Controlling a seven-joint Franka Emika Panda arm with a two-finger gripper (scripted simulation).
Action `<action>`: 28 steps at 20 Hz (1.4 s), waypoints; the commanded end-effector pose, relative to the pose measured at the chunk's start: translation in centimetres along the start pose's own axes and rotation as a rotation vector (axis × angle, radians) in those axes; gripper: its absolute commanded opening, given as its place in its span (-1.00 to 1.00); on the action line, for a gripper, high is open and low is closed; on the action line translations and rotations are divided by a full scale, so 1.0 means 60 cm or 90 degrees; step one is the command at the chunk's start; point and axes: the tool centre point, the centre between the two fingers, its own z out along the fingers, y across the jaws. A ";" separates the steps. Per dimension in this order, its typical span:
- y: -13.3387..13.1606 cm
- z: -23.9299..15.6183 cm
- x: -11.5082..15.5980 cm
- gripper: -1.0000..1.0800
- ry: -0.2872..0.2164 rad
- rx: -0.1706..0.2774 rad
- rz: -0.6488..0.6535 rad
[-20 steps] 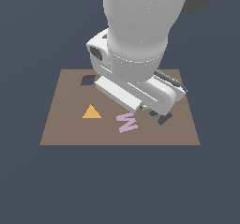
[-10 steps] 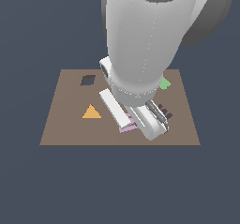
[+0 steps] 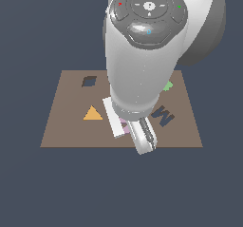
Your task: Insert a designated object into the corresponding slot on a board.
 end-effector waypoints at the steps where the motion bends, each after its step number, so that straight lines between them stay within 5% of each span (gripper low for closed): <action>1: -0.004 0.006 0.003 0.92 -0.001 0.000 0.023; 19: -0.006 0.047 0.006 0.92 -0.001 0.000 0.046; 20: -0.006 0.047 0.006 -1.00 -0.001 0.000 0.046; 28: -0.006 0.047 0.006 -1.00 -0.001 0.000 0.046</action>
